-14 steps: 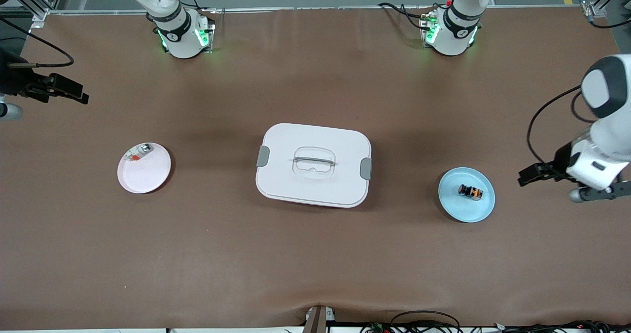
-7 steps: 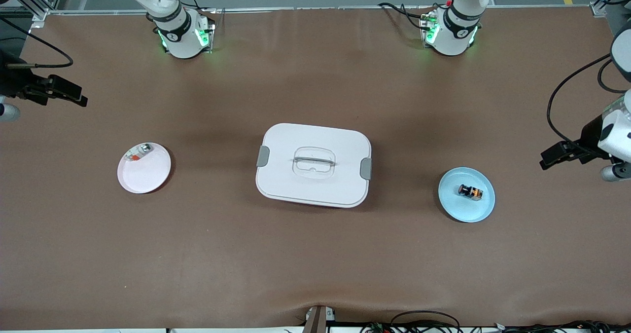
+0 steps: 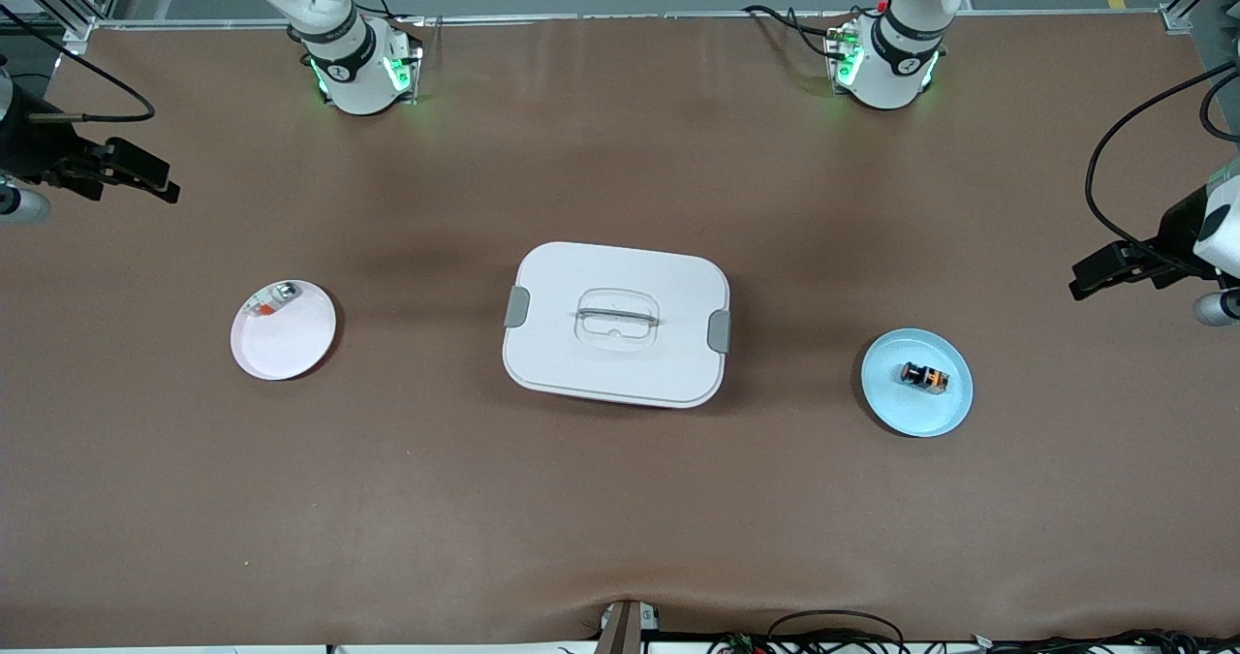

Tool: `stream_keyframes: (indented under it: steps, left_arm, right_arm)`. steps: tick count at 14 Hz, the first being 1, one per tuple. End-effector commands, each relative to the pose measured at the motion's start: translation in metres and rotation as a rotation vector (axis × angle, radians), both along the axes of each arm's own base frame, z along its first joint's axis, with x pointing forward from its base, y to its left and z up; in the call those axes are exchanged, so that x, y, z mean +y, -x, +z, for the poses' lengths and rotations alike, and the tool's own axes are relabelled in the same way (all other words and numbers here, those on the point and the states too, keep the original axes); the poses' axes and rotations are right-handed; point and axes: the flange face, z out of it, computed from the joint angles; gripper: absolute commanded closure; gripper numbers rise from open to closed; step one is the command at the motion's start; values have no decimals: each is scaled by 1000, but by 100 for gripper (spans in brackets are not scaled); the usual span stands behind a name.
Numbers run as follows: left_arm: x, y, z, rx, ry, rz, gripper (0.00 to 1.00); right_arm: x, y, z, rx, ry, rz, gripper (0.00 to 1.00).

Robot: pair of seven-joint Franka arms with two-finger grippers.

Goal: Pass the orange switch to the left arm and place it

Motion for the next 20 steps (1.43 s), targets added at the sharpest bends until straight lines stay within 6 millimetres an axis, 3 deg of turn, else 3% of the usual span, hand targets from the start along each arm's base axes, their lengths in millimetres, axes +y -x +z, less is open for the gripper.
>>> stream_keyframes:
  steps: [1,6,11,20]
  left_arm:
    - [-3,7,8,19,13,-17,0]
    - [-5,7,6,24,14,-22,0]
    - [-29,7,5,30,8,-51,0]
    - [-31,7,4,38,-10,-48,0]
  right_arm:
    - [2,2,15,-30,14,-8,0]
    - [0,-2,10,-14,16,-62,0]
    - [-5,-14,17,-5,15,-68,0]
    - [-3,-14,14,16,29,-47,0]
